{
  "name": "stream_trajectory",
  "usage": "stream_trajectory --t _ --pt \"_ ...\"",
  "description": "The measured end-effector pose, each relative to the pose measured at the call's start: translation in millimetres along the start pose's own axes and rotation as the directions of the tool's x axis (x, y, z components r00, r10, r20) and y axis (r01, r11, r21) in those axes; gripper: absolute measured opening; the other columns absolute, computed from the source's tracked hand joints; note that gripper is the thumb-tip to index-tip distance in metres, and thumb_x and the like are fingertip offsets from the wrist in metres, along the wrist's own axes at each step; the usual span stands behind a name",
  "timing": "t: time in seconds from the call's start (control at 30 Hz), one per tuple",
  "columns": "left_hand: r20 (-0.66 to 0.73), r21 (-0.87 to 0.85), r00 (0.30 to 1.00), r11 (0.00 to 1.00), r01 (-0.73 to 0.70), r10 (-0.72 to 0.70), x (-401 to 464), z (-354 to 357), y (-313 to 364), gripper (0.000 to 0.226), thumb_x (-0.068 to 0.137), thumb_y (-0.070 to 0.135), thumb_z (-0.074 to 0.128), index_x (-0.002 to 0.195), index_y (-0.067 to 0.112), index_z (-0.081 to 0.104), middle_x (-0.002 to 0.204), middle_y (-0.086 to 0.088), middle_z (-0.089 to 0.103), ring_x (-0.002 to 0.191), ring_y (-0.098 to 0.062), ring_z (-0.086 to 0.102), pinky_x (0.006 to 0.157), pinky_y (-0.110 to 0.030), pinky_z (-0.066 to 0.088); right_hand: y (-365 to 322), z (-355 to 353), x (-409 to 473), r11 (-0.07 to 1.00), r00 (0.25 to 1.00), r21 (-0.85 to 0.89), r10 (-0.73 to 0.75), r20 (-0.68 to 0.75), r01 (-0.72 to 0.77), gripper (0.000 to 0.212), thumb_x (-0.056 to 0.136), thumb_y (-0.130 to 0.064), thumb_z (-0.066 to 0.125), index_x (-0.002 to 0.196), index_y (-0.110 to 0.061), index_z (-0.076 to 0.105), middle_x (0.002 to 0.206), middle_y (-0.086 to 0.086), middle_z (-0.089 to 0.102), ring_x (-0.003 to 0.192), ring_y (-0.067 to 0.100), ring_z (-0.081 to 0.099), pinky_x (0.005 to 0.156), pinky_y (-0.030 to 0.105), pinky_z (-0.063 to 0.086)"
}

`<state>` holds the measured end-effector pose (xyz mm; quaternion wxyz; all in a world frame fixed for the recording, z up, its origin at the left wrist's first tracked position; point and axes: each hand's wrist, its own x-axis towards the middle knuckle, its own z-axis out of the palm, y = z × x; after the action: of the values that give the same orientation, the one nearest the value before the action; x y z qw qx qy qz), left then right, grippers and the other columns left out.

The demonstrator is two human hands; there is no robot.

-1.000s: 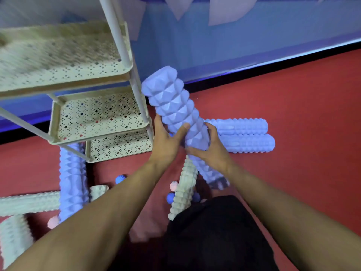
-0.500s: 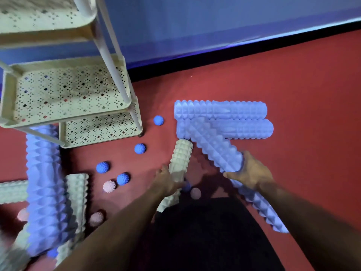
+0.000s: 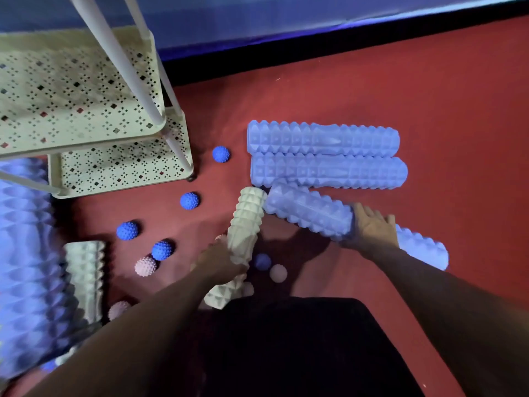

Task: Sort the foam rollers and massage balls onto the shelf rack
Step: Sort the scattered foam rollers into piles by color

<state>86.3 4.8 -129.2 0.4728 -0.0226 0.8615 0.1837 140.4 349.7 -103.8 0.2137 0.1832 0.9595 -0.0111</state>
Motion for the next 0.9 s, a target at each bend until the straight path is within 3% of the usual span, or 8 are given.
stream_trajectory --t 0.13,0.23,0.33,0.4,0.5,0.6,0.73,0.9 --pt "0.0 0.063 0.999 0.997 0.037 -0.037 -7 -17 -14 0.082 0.074 0.059 0.074 0.135 0.011 0.049 0.13 -0.01 0.057 0.114 -0.029 0.059 0.08 -0.031 0.045 -14 1 19 0.989 0.989 -0.06 -0.137 -0.055 0.134 0.091 0.052 -0.06 0.083 0.131 -0.026 0.053 0.116 -0.002 0.063 0.108 0.026 0.06 0.085 0.042 0.03" --pt "-0.029 0.081 0.998 0.995 0.059 -0.057 -13 -34 -22 0.067 0.082 0.056 0.067 0.136 0.019 0.054 0.137 -0.017 0.05 0.124 -0.035 0.051 0.096 -0.037 0.046 -31 2 33 0.97 0.974 -0.109 -0.224 -0.037 0.219 0.082 0.063 -0.054 0.079 0.135 -0.025 0.052 0.125 -0.002 0.062 0.116 0.023 0.057 0.09 0.042 0.024" --pt "-0.032 -0.007 0.992 0.993 0.121 -0.121 -13 -46 -32 0.065 0.08 0.052 0.073 0.13 0.014 0.057 0.131 -0.013 0.056 0.118 -0.034 0.056 0.098 -0.038 0.048 -48 7 42 0.974 0.981 -0.133 -0.188 -0.041 0.181 0.047 0.094 -0.031 0.047 0.14 -0.021 0.048 0.139 0.004 0.053 0.128 0.027 0.048 0.098 0.043 0.029" --pt "-0.027 -0.047 0.99 0.989 0.14 -0.141 -14 -50 -36 0.067 0.07 0.059 0.075 0.121 0.017 0.063 0.125 -0.012 0.06 0.111 -0.03 0.061 0.094 -0.039 0.051 -58 10 39 0.994 0.995 -0.097 -0.054 -0.088 0.046 0.053 0.091 -0.026 0.025 0.133 -0.019 0.057 0.136 0.015 0.053 0.125 0.034 0.05 0.094 0.046 0.041" --pt "0.012 -0.012 0.99 0.99 0.142 -0.142 -20 -48 -33 0.037 0.081 0.05 0.073 0.103 0.023 0.062 0.129 -0.015 0.055 0.117 -0.031 0.056 0.093 -0.036 0.048 -65 16 28 0.993 0.986 -0.008 0.112 -0.12 -0.114 0.05 0.089 -0.017 0.041 0.137 -0.019 0.055 0.138 0.022 0.047 0.122 0.04 0.046 0.092 0.048 0.046" --pt "0.035 -0.022 0.992 0.992 0.121 -0.12 -23 -47 -28 0.026 0.083 0.048 0.073 0.089 0.029 0.056 0.134 -0.018 0.053 0.118 -0.031 0.055 0.089 -0.034 0.046 -66 23 19 0.99 0.99 -0.005 -0.141 -0.004 0.141 0.071 0.085 -0.025 0.063 0.15 -0.031 0.035 0.154 0.015 0.025 0.133 0.038 0.03 0.096 0.052 0.044" --pt "0.023 -0.07 0.99 0.988 0.14 -0.138 -13 -42 -40 0.098 0.059 0.067 0.077 0.133 0.008 0.049 0.118 -0.004 0.062 0.097 -0.022 0.063 0.075 -0.033 0.051 -74 32 22 0.977 0.961 0.038 -0.215 0.172 0.211 0.096 0.083 -0.043 0.075 0.154 -0.044 0.011 0.165 -0.013 -0.008 0.148 0.023 0.004 0.104 0.055 0.04" --pt "-0.01 -0.102 0.991 0.986 0.135 -0.136 -5 -41 -49 0.104 0.058 0.068 0.076 0.136 0.005 0.046 0.12 -0.006 0.064 0.103 -0.024 0.064 0.082 -0.038 0.053 -81 44 56 0.975 0.974 0.2 -0.138 0.178 0.102 0.083 0.09 -0.024 0.07 0.155 -0.03 0.019 0.166 -0.006 0.006 0.152 0.034 0.002 0.118 0.052 0.028"
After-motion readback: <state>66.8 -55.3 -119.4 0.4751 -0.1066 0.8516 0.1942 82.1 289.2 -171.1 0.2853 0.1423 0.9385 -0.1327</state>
